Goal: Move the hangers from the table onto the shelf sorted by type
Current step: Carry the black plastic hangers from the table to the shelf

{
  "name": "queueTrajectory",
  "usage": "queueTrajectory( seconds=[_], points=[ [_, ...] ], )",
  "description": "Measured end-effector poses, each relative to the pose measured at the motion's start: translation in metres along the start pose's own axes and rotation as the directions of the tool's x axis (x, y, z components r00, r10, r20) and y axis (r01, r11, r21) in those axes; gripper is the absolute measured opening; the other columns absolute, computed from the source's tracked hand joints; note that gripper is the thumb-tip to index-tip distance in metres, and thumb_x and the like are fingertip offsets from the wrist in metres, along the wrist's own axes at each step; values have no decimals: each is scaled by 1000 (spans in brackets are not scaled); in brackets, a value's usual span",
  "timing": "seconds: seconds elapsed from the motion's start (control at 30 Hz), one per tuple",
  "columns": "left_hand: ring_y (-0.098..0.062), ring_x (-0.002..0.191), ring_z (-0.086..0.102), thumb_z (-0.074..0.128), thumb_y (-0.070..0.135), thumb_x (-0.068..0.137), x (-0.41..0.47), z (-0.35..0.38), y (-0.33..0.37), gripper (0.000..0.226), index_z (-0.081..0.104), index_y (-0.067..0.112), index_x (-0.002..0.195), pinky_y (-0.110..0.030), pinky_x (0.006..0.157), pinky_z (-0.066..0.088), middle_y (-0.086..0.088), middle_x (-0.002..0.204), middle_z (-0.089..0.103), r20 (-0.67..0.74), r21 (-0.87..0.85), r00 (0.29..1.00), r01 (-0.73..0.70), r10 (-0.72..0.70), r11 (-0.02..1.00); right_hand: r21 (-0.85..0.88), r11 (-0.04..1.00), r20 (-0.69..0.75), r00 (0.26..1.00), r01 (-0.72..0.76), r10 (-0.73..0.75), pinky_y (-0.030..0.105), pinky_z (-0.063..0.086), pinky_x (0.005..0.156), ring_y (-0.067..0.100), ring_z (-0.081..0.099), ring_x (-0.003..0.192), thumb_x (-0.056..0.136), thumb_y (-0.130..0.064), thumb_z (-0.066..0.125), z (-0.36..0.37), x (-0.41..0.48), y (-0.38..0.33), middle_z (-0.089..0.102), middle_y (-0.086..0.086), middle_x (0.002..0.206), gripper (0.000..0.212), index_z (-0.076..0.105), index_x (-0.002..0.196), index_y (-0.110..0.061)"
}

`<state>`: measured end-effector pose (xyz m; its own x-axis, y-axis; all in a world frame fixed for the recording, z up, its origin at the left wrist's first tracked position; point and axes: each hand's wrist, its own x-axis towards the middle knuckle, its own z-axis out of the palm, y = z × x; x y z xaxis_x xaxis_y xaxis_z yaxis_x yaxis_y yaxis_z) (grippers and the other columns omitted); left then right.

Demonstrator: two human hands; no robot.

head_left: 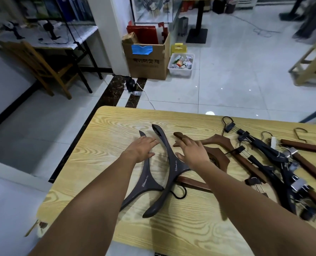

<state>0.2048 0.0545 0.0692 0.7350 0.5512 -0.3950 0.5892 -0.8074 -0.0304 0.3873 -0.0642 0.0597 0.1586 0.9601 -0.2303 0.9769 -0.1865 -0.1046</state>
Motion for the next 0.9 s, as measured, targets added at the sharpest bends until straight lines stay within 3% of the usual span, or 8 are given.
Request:
queueTrajectory(
  seconds=[0.13,0.37,0.6,0.9],
  points=[
    [-18,146,14,41,31,100,16,15,-6,58,15,20,151,-33,119,6,-3,159,16,64,56,995,-81,77,995,26,999,16,999,-41,40,41,21,114,24,34,137,100,-47,35,11,9,-5,32,2,152,53,26,148,-28],
    [-20,142,22,41,30,99,34,39,-21,51,28,17,147,-33,118,12,-3,152,31,194,136,966,-197,169,971,27,998,8,999,-49,49,38,23,111,23,37,135,99,-47,35,32,19,-19,36,3,150,53,29,147,-25],
    [-23,144,20,50,52,88,49,46,-30,61,45,17,137,-37,119,0,-5,143,44,310,312,914,-359,263,880,3,999,24,998,-52,52,39,20,112,23,38,134,98,-46,39,53,16,-24,39,3,147,50,34,144,-25],
    [-28,138,25,52,46,91,31,43,-35,59,39,14,138,-39,120,7,-8,143,37,256,452,918,-389,301,802,-14,997,21,997,-74,74,39,21,111,24,39,132,98,-46,38,57,15,-33,41,3,144,52,33,144,-24]
  ],
)
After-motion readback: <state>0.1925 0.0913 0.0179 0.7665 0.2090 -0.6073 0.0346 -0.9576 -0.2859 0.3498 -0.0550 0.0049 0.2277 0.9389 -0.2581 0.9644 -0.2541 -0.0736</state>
